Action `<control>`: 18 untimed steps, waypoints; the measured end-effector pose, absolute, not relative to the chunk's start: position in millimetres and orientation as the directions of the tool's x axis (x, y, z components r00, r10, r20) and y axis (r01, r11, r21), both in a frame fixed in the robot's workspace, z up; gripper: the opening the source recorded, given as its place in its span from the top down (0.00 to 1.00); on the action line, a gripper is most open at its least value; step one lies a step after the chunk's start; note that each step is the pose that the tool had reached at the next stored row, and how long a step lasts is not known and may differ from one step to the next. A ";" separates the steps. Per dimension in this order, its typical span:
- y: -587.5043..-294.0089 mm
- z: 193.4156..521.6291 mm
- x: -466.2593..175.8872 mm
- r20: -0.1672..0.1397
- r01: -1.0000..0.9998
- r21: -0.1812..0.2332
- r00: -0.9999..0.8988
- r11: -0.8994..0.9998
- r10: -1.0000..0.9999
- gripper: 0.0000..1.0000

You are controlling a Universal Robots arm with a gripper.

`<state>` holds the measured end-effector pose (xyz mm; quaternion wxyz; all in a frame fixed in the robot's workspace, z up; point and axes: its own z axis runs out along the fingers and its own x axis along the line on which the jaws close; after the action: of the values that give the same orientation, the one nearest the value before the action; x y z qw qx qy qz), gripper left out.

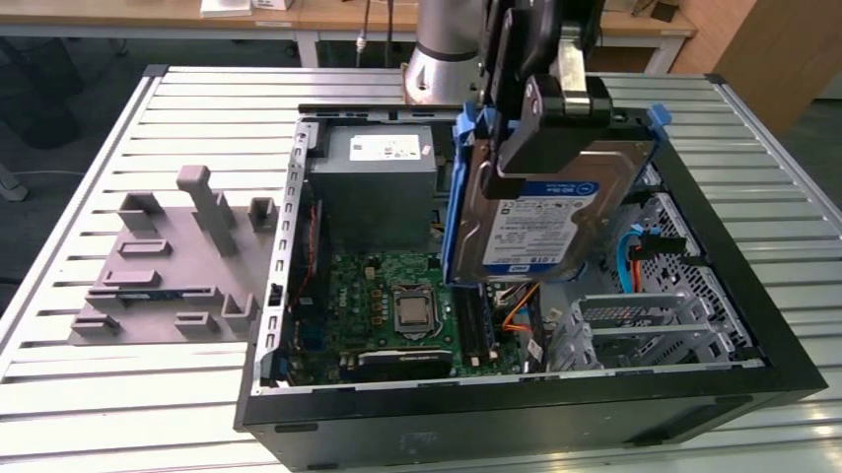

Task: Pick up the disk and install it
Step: 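Insert the disk into the insertion slot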

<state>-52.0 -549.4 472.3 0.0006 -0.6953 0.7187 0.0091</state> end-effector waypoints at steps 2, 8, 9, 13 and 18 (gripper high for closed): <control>-550.9 472.0 -51.3 -0.014 -0.999 0.012 -0.033 0.033 -0.999 0.64; -552.9 470.8 -40.1 -0.013 -0.999 0.012 -0.033 0.033 -0.999 0.64; -553.8 470.5 -39.0 -0.012 -0.999 0.012 -0.033 0.033 -0.999 0.64; -564.1 467.6 -37.4 -0.012 -0.999 0.012 -0.033 0.033 -0.999 0.64; -569.0 464.6 -26.4 -0.010 -0.999 0.012 -0.033 0.033 -0.999 0.64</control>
<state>-26.4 -569.0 464.6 -0.0006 -0.6953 0.7187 0.0079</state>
